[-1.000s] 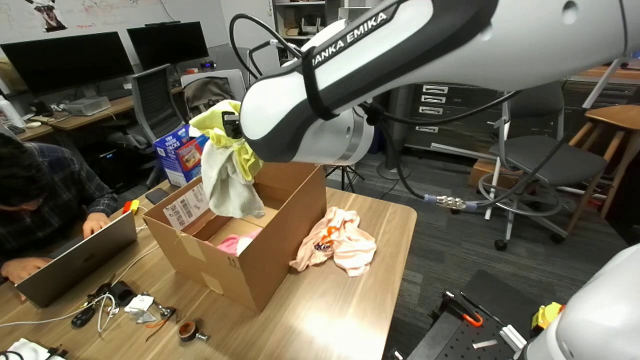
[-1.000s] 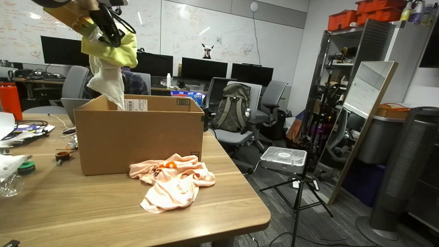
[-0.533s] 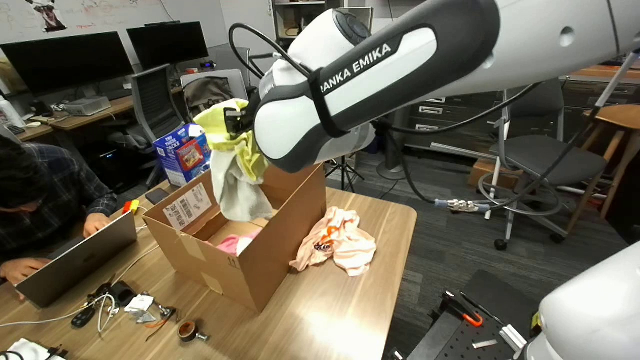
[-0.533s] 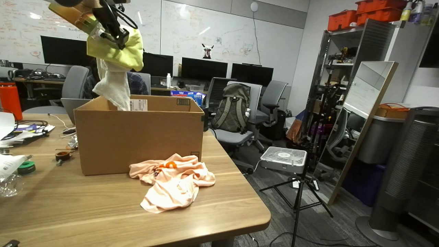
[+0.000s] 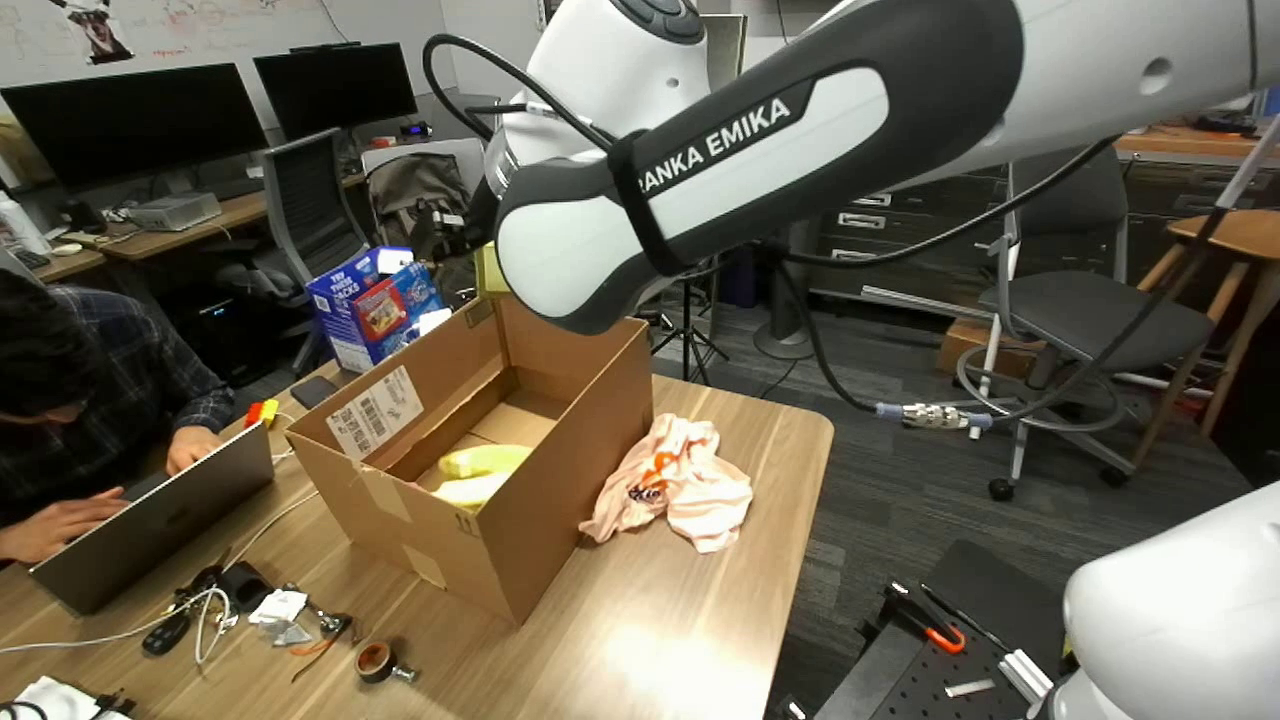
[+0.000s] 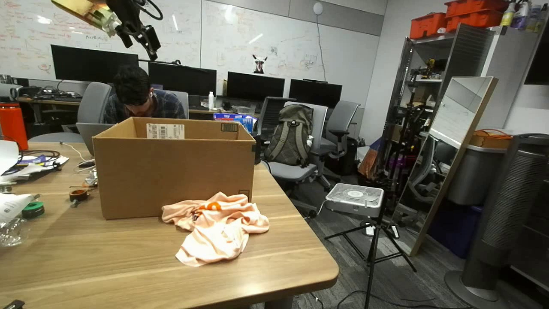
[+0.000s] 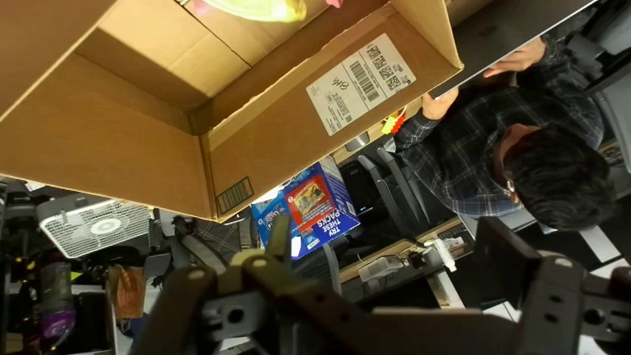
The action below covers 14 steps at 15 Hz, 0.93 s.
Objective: Put the clothes on the side in the box
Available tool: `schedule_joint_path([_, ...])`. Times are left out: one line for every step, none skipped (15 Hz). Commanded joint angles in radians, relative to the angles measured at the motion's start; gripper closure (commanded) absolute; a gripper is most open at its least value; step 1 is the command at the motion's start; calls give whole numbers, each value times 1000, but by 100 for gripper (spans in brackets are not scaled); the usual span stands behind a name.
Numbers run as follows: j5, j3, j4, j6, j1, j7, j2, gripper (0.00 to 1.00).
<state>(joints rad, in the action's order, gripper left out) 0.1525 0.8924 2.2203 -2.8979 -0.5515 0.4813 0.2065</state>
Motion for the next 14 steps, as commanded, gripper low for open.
schedule_joint_path([-61, 20, -55, 108, -53, 45, 3, 0])
schedule_joint_path([-72, 12, -60, 137, -63, 40, 1, 0])
schedule_joint_path([-78, 8, -66, 160, -73, 38, 0, 0])
schedule_joint_path([-77, 0, -74, 188, -81, 31, -3, 0])
schedule_joint_path([-76, -5, -79, 203, -89, 29, -6, 0])
schedule_joint_path([-74, -11, -83, 222, -98, 24, -2, 0])
schedule_joint_path([-66, -21, -85, 235, -103, 15, -1, 0])
schedule_joint_path([-62, -28, -90, 253, -109, 13, 3, 0])
schedule_joint_path([-57, -38, -91, 266, -112, 7, 7, 0])
schedule_joint_path([-54, -48, -92, 282, -114, 2, 11, 0])
schedule_joint_path([-130, -192, -92, 295, 24, 51, -16, 0])
schedule_joint_path([-147, -232, -88, 307, 51, 49, -13, 0])
schedule_joint_path([-168, -296, -82, 323, 103, 49, -11, 0])
schedule_joint_path([-187, -360, -81, 345, 157, 53, -9, 0])
